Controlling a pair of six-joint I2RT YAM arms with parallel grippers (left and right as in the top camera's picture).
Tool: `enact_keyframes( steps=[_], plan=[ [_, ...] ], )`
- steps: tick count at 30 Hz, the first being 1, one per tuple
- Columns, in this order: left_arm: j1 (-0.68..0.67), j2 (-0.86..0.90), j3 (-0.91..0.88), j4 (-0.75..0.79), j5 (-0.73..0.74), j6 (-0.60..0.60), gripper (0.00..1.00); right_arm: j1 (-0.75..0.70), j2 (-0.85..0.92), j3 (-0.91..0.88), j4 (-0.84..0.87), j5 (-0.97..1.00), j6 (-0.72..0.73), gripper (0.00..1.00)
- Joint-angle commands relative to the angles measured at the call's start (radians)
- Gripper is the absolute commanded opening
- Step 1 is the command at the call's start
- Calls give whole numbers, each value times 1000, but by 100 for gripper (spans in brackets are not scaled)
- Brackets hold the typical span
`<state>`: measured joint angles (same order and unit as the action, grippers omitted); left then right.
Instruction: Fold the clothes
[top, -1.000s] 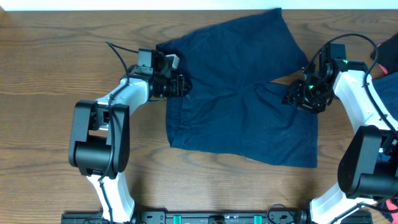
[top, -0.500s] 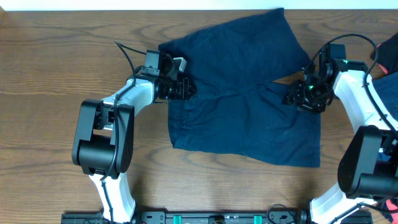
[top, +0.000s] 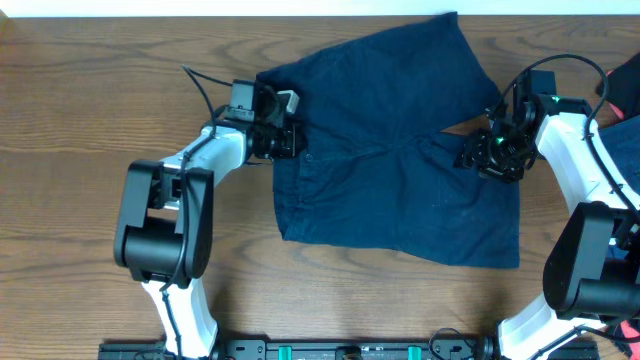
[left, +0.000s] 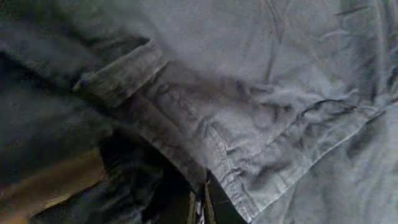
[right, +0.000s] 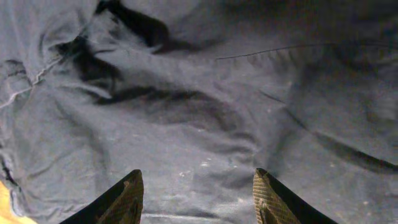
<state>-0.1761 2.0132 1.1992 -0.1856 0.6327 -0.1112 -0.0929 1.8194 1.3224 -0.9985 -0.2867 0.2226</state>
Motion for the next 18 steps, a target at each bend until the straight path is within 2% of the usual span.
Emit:
enact_keyframes(
  steps=[1, 4, 8, 12, 18],
  plan=[
    [50, -124, 10, -37, 37, -13, 6, 9, -2, 3, 11, 53, -5, 55],
    [80, -210, 10, -87, 27, -12, 6, 9, -2, 3, 12, 105, 35, 55],
    [93, -288, 10, -173, -74, 31, 6, 9, -2, 0, 6, 160, 62, 55],
    [93, -298, 9, -258, -197, 67, 6, 8, -2, -21, 13, 208, 88, 54],
    [93, -294, 9, -285, -227, 93, 6, 9, -2, -99, 84, 208, 82, 59]
  ],
)
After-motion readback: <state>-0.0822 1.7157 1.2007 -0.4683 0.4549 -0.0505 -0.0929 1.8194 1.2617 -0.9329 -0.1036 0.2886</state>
